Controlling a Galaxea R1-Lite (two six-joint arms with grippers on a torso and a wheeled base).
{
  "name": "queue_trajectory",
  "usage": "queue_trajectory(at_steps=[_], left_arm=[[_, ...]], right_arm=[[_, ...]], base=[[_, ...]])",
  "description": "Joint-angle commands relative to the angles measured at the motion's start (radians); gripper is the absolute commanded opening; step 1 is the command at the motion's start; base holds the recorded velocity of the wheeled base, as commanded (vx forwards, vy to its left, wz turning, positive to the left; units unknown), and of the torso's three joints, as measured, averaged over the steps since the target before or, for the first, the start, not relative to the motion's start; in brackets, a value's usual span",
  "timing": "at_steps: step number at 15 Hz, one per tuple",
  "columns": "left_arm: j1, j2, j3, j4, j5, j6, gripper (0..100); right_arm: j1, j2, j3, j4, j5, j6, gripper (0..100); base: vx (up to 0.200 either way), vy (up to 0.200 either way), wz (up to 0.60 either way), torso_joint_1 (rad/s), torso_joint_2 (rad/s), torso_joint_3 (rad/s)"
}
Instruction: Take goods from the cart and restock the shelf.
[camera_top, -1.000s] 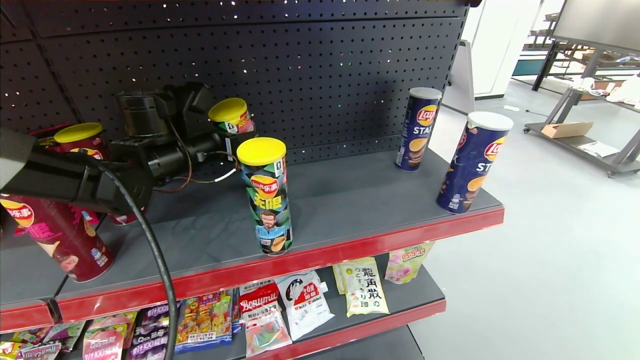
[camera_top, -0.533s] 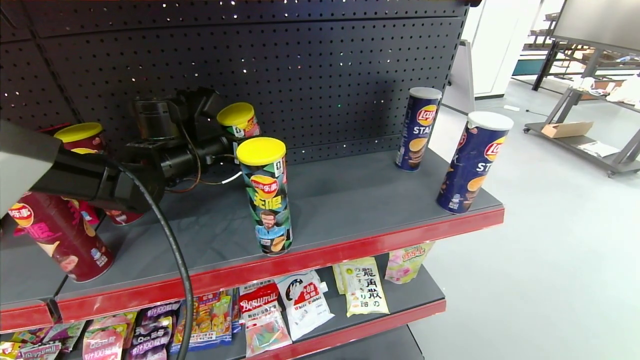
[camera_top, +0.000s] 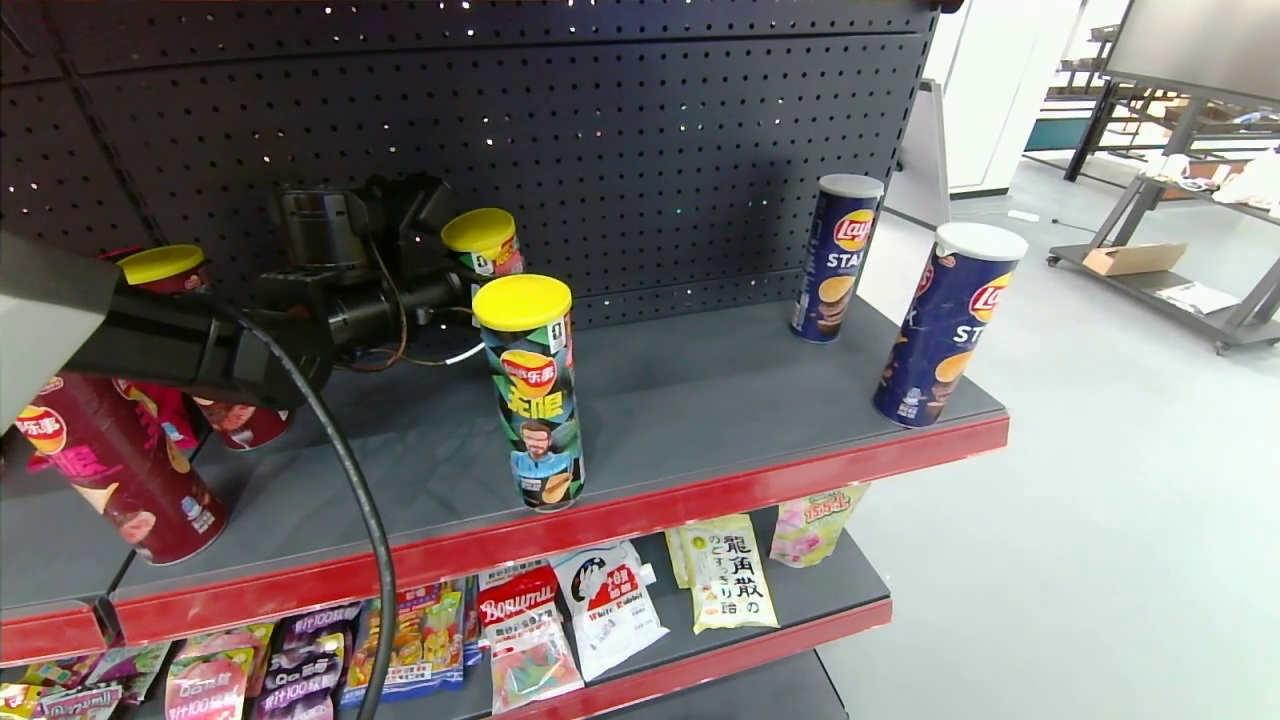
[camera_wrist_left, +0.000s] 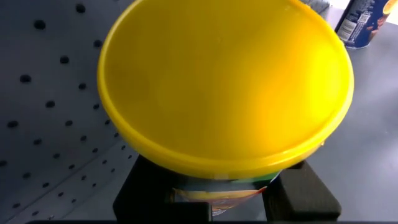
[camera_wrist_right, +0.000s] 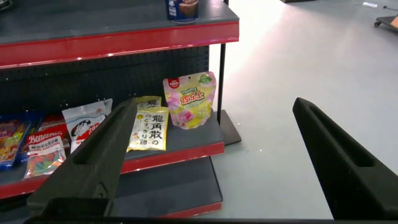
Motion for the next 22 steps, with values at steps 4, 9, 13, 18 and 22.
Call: queue_trajectory(at_steps=[4, 9, 13, 18, 22], left_arm=[[0.000, -0.022, 0.000, 0.013, -0.001, 0.001, 0], [-0.009, -0.022, -0.010, 0.056, 0.001, 0.001, 0], [-0.012, -0.022, -0.012, 0.064, 0.003, -0.001, 0], [-0.020, -0.019, -0.013, 0.064, 0.010, -0.006, 0], [-0.020, -0.016, -0.013, 0.061, 0.021, -0.015, 0]], right_arm=[[0.001, 0.001, 0.000, 0.000, 0.000, -0.001, 100], [0.001, 0.001, 0.000, 0.000, 0.000, -0.001, 100], [0.001, 0.001, 0.000, 0.000, 0.000, -0.001, 100], [0.001, 0.001, 0.000, 0.000, 0.000, -0.001, 100], [0.001, 0.001, 0.000, 0.000, 0.000, -0.001, 100]], base=[[0.000, 0.000, 0.00, 0.000, 0.00, 0.000], [0.000, 0.000, 0.00, 0.000, 0.00, 0.000], [0.000, 0.000, 0.00, 0.000, 0.00, 0.000], [0.000, 0.000, 0.00, 0.000, 0.00, 0.000], [0.000, 0.000, 0.00, 0.000, 0.00, 0.000]])
